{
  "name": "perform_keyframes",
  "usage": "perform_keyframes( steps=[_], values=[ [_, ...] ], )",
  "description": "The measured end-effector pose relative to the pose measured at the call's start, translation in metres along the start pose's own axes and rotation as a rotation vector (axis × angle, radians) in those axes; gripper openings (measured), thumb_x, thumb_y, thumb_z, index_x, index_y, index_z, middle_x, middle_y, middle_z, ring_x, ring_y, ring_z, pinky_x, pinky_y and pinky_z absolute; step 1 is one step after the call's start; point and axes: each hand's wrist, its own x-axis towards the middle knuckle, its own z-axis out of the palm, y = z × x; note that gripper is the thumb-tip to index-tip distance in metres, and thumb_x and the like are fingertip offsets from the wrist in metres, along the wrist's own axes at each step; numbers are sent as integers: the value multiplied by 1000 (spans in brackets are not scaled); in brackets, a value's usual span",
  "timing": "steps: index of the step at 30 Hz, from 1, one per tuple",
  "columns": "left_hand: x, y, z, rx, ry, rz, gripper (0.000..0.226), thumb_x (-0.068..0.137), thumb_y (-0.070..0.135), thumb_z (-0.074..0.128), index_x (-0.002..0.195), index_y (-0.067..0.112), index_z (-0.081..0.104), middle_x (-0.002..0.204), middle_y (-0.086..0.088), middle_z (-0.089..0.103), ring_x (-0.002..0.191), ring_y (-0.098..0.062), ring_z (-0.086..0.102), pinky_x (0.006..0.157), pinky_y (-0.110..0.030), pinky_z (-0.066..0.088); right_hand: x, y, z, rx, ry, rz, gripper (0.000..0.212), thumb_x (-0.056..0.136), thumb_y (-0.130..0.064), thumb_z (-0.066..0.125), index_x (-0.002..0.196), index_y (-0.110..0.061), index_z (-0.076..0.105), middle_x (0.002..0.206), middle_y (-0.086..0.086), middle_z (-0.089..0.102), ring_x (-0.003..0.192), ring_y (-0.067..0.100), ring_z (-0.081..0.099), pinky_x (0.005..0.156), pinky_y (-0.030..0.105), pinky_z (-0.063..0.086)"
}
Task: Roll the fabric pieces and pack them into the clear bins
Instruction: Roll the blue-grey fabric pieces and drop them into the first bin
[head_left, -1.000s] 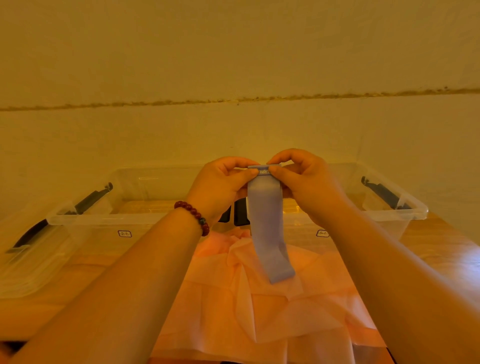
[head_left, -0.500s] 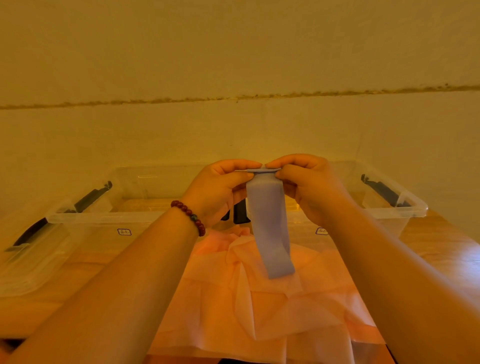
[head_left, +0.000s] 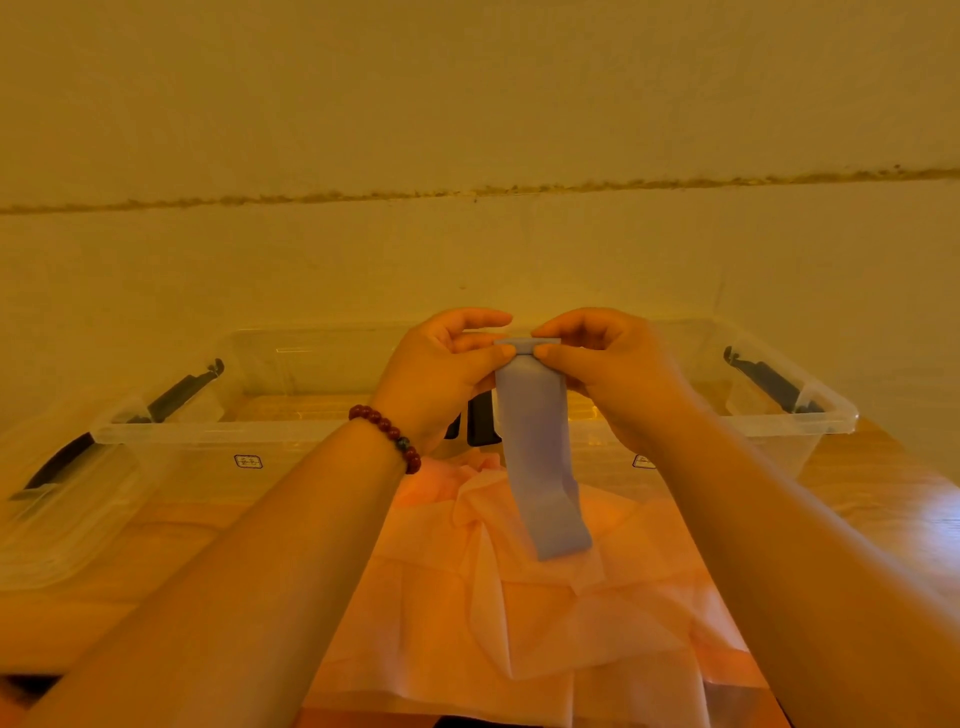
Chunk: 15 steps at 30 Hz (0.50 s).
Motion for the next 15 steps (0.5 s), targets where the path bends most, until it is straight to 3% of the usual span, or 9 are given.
perform_keyframes(
  steps=[9, 13, 15],
  values=[
    [-5, 2, 0, 45, -63, -10, 23, 92, -2, 55, 89, 17, 67, 88, -1, 70, 82, -10, 68, 77, -24, 57, -4, 0, 2, 97, 24, 6, 31, 86, 10, 60, 74, -17, 68, 78, 8, 64, 86, 27, 60, 82, 44, 49],
    [-5, 3, 0, 48, -71, 20, 24, 91, -5, 54, 87, 14, 68, 85, -1, 70, 74, -6, 69, 69, -21, 58, -5, -1, 2, 122, 26, 45, 29, 86, 11, 58, 74, -14, 68, 74, 4, 65, 79, 20, 60, 68, 30, 48],
    [-5, 2, 0, 32, -70, 21, 25, 90, -7, 54, 86, 14, 69, 84, 1, 70, 74, -5, 69, 69, -19, 57, -5, -1, 2, 131, 37, 48, 27, 85, 8, 61, 72, -14, 68, 74, 5, 65, 81, 20, 60, 70, 31, 48]
  ],
)
